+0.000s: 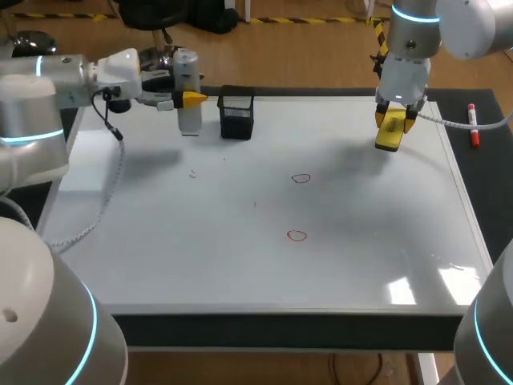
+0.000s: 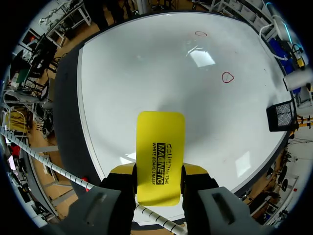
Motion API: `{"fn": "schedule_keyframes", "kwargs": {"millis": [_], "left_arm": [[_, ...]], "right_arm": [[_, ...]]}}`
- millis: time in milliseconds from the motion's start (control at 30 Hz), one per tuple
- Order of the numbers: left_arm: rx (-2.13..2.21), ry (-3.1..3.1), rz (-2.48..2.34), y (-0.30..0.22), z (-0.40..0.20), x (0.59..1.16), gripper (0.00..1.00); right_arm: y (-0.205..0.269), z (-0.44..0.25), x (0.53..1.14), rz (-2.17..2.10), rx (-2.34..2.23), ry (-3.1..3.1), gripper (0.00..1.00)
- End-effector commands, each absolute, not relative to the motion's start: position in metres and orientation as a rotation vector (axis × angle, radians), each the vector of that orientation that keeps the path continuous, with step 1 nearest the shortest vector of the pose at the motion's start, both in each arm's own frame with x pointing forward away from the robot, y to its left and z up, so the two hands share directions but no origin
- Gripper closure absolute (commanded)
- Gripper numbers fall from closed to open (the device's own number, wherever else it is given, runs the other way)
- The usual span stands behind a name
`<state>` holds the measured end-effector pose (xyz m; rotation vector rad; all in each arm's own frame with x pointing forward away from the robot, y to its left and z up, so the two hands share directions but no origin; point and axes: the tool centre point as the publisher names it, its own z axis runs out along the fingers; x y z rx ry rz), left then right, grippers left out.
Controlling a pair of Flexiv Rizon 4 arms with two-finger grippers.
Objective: Pick up the inspection probe, press it on each red-marked spot on the whiteboard one by one, put down the probe, pick up the eraser, and wipe off all the red marks.
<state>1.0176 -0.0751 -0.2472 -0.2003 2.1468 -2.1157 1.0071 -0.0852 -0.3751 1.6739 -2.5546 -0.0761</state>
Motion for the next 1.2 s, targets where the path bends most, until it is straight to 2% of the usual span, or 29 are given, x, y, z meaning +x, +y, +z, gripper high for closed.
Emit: {"fn": "schedule_keyframes", "kwargs": {"millis": [33,500,1200], "left_arm": [[-0.386,2.024,-2.010,-0.064,-0.248,1.013,1.00],[-0.486,1.963,-1.975,-0.040,-0.263,1.028,1.00],[-0.520,1.928,-1.955,-0.034,-0.263,1.026,1.00]], "right_arm": [[-0.086,-0.374,1.008,-0.072,1.676,-2.551,1.00],[-0.086,-0.374,1.008,-0.072,1.676,-2.551,1.00],[-0.086,-0.374,1.008,-0.072,1.676,-2.551,1.00]]}}
